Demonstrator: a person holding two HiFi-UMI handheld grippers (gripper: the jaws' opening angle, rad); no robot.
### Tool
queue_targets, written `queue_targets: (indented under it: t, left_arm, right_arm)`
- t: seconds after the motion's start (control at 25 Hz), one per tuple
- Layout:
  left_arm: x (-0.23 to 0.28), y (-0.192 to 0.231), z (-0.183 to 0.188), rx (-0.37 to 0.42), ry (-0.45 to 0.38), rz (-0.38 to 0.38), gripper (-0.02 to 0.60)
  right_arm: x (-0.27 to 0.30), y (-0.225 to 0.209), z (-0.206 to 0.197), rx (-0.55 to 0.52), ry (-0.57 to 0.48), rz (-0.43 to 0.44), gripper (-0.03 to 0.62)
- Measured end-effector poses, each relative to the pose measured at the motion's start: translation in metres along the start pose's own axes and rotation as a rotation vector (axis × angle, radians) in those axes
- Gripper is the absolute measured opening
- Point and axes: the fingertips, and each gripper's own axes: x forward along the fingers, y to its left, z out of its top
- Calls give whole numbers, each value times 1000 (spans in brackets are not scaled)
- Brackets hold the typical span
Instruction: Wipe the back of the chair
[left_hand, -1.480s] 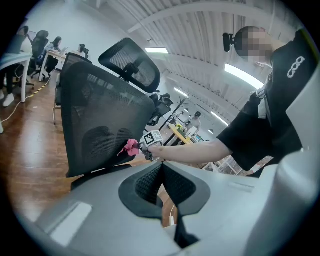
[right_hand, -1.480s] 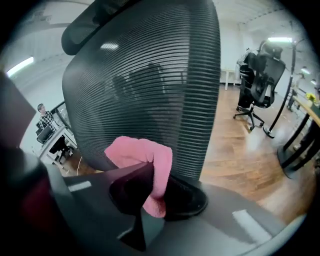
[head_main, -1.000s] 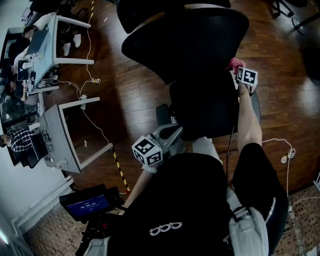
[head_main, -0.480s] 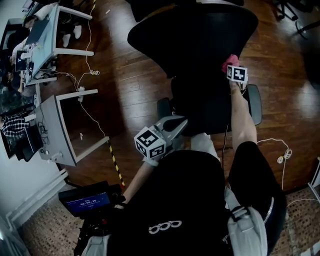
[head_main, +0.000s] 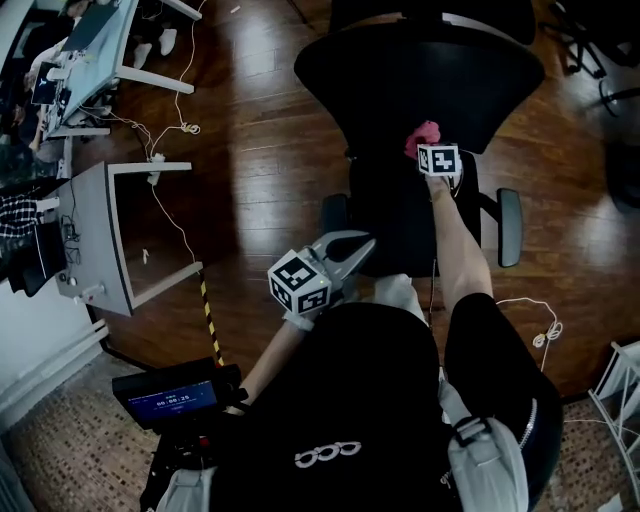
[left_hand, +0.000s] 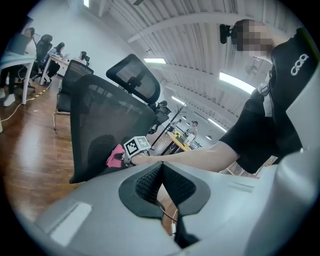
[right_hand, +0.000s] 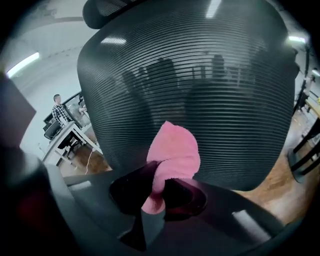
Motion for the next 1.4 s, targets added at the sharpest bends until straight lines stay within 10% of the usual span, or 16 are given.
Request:
queue_targets:
  t: [0.68, 1.04, 1.4]
  left_arm:
    - [-99, 40, 21, -31, -162, 62, -8]
    - [-106, 60, 31, -22, -264, 70, -8]
    - [-86, 54, 87, 26, -326, 36, -8]
  right_arm:
    - [37, 233, 42, -290, 41, 238, 44]
    - [-37, 337, 140, -533, -168, 463, 44]
    - [-91, 305, 252, -488, -255, 384, 44]
